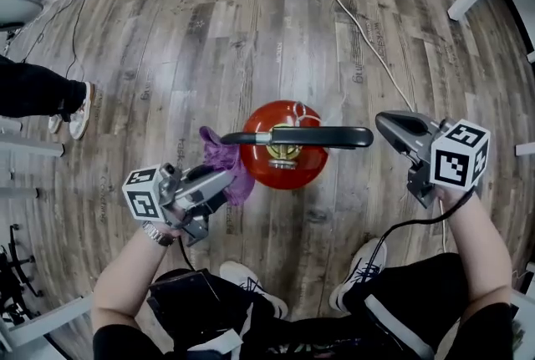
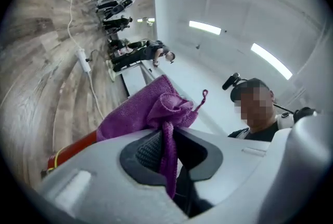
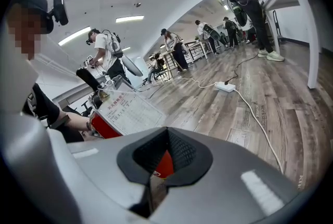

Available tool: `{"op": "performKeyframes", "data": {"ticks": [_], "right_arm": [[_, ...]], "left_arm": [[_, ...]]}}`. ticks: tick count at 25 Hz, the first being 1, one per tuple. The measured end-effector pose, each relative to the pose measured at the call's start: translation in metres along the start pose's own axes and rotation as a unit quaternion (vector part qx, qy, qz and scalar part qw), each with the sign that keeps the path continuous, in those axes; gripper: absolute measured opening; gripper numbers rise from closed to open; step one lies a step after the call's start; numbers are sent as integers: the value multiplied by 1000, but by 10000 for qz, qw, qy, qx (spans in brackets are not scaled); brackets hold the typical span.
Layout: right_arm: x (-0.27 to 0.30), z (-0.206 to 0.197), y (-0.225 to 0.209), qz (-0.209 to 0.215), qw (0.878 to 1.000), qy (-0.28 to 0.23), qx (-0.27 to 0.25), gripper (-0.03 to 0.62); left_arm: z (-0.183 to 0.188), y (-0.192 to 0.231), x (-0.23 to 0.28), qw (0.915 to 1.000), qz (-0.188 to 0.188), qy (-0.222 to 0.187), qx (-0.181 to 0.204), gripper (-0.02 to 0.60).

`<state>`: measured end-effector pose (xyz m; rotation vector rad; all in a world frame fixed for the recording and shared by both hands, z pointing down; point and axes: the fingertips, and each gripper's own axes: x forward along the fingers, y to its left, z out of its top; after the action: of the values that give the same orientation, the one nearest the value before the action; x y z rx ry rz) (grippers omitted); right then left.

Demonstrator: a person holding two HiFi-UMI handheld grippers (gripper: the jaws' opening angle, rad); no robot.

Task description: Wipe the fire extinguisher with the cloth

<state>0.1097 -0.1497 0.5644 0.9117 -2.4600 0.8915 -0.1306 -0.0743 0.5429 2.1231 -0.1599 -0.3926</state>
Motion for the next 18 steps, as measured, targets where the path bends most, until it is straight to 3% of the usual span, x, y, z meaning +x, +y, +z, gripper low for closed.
{"op": "performKeyframes", "data": {"ticks": [5, 10, 15, 18], "right_arm": [[-18, 22, 3, -11, 9992, -412, 5, 5], [-57, 71, 22, 34, 9928, -1192, -140, 6], [-102, 128, 95, 879, 9748, -1976, -546, 58], [-113, 137, 153, 1636, 9615, -1996, -943, 79]], "left_arm": [[46, -76, 15, 9956, -615, -463, 543, 49], [79, -128, 37, 9861, -1038, -687, 1101, 48], [87, -162, 73, 9792, -1439, -795, 1192, 49], [80, -172, 98, 9795, -1509, -564, 1212, 49]]}}
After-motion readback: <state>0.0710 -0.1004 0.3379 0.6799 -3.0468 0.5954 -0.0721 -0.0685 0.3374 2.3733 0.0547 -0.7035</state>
